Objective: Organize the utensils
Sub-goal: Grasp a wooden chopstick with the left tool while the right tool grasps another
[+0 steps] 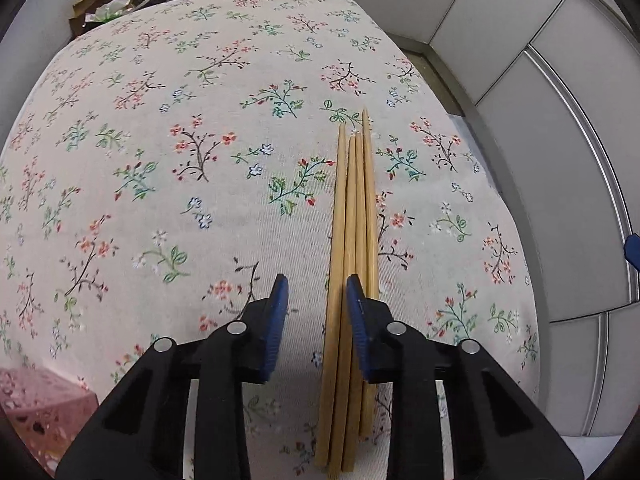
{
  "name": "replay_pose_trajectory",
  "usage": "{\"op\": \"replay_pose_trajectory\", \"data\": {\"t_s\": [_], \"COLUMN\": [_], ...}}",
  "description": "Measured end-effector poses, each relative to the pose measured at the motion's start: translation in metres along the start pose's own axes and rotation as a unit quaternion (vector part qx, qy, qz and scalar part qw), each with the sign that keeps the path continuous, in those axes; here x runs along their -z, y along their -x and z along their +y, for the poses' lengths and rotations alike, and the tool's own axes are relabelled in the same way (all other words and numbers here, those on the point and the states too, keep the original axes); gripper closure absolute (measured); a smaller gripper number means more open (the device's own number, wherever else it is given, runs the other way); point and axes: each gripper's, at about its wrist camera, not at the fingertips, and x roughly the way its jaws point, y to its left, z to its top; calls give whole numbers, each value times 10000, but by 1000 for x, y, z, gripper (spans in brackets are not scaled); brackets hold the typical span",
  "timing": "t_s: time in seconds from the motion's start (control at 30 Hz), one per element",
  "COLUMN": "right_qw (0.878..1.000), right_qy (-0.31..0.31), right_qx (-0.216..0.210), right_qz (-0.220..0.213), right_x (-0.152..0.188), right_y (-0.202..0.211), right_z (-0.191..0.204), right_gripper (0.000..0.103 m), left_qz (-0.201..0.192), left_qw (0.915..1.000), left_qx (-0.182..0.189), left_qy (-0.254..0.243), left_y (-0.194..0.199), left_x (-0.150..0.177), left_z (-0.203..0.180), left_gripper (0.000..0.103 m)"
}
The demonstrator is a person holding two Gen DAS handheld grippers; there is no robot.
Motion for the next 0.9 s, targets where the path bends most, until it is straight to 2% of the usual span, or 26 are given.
{"op": "replay_pose_trajectory", "data": {"t_s": [0.17,0.23,0.33,0.5,0.53,0.6,0.67,0.73,0.9], "right_qw": [10000,10000,9998,9990,9983,9961,9914,9864,9831], "right_qy": [30,26,2,71,72,61,-134,-337,-386], "right_qx": [39,49,31,-63,-167,-348,-625,-777,-908], "right_qz": [42,74,176,440,560,805,1143,1408,1542], "right_x": [-3,-4,-5,-8,-9,-8,-4,0,5], "right_y": [-5,-9,-16,-39,-47,-66,-88,-107,-129], "right_z": [4,5,5,15,18,21,19,17,28], "right_gripper": [40,40,40,40,42,53,71,79,79], "left_qz": [60,167,191,194,239,236,20,-198,-564], "left_qw": [9998,9998,9997,9992,9992,9989,9985,9987,9972], "left_qx": [53,45,179,-111,-117,-272,-401,-287,-93], "left_qy": [-166,-128,-35,-332,-309,-286,-364,-382,-485], "left_y": [-9,-12,-11,-5,-2,5,19,40,84], "left_x": [-8,-12,-14,-3,0,7,14,21,40], "left_z": [-2,2,10,0,-1,-1,-3,-4,-12], "left_gripper": [82,96,96,97,97,97,97,97,97]}}
